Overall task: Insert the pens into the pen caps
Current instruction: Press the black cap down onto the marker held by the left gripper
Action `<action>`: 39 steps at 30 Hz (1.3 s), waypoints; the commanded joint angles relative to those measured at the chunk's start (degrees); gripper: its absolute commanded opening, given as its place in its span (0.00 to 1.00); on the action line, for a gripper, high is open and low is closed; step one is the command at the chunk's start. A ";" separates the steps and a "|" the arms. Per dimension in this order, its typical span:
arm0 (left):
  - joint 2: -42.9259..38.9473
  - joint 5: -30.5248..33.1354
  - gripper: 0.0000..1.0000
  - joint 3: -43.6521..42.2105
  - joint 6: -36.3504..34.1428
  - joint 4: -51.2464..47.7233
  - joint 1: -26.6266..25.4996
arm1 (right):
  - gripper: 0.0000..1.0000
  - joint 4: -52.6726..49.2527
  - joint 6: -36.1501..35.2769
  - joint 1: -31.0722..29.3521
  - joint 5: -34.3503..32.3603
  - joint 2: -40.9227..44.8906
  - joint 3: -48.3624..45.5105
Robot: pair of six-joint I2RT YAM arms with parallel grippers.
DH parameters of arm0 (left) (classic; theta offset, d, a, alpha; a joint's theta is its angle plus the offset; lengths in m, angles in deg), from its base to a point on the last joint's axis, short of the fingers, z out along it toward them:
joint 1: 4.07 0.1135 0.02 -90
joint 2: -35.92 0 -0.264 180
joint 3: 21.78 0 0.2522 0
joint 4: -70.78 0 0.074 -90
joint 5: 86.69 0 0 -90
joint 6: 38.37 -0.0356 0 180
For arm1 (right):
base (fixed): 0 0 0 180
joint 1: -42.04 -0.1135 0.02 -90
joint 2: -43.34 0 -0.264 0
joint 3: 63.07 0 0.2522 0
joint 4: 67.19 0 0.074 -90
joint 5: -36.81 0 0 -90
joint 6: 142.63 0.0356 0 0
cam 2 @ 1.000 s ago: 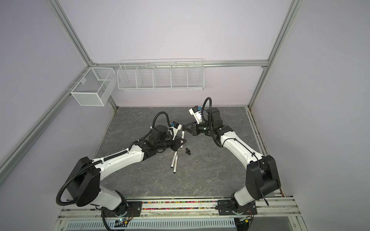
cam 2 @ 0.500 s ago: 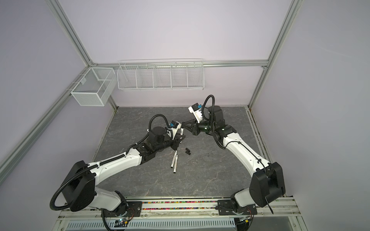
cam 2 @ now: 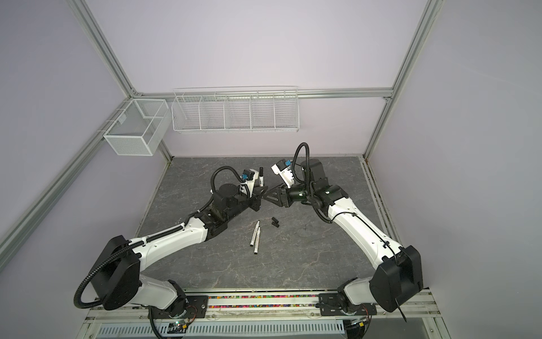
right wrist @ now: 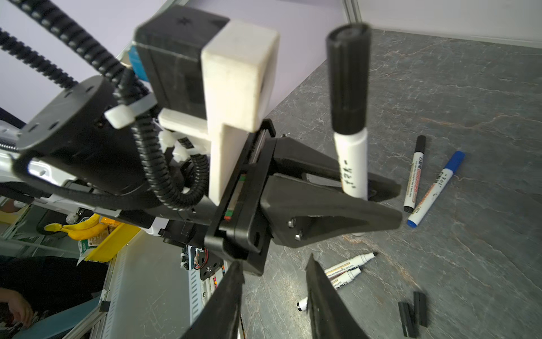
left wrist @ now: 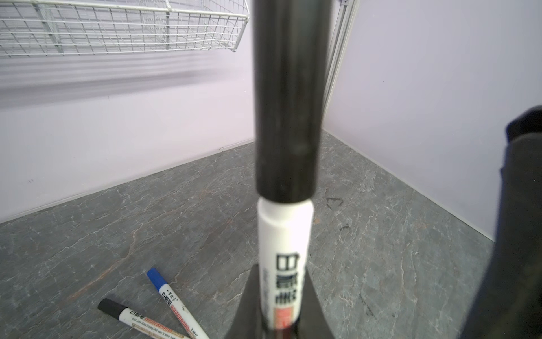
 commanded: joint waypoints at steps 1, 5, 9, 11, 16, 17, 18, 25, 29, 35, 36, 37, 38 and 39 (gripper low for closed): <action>0.32 1.16 0.00 -1.35 0.55 2.37 -0.53 | 0.40 0.34 0.94 0.82 -4.12 2.77 -1.41; 0.44 0.55 0.00 -2.26 0.47 2.21 -0.96 | 0.40 5.05 3.66 1.90 -9.49 5.04 -2.57; 0.59 -0.40 0.00 -2.71 0.46 0.87 -2.00 | 0.40 7.34 4.67 1.85 -11.34 4.40 -0.14; 0.65 -0.97 0.00 -3.05 0.64 0.76 -2.61 | 0.40 7.49 5.18 1.83 -11.19 2.67 1.94; 0.92 -1.94 0.00 -3.68 2.01 0.58 -3.86 | 0.39 8.12 6.40 1.37 -10.43 -1.93 5.69; 0.89 -1.99 0.00 -3.77 2.21 0.58 -4.03 | 0.39 8.25 6.48 1.16 -10.11 -2.52 5.95; 0.86 -1.92 0.00 -3.93 2.38 0.65 -4.16 | 0.38 8.21 6.55 0.98 -9.80 -3.10 6.37; 0.85 -1.61 0.00 -3.95 2.47 1.16 -4.49 | 0.36 7.62 7.21 -0.38 -9.09 -4.36 5.55; 0.93 -1.99 0.00 -3.61 1.98 0.76 -4.49 | 0.28 7.04 7.51 -0.86 -9.97 -4.51 4.61; 1.20 -1.42 0.00 -3.25 3.54 1.24 -4.49 | 0.11 6.62 8.29 -0.77 -10.04 -4.93 2.83; 1.12 -1.08 0.00 -3.33 4.00 2.01 -4.42 | 0.10 6.43 8.38 -0.63 -9.87 -5.05 2.40; 1.11 -0.81 0.00 -3.42 4.61 2.96 -4.42 | 0.08 6.35 8.49 -0.51 -9.50 -5.26 1.88; 1.03 -0.44 0.00 -3.54 5.42 3.76 -4.36 | 0.08 6.20 8.59 -0.22 -9.23 -5.48 1.35; 1.02 -0.05 0.00 -3.68 6.36 5.30 -4.40 | 0.07 5.73 8.61 0.00 -8.81 -5.77 0.87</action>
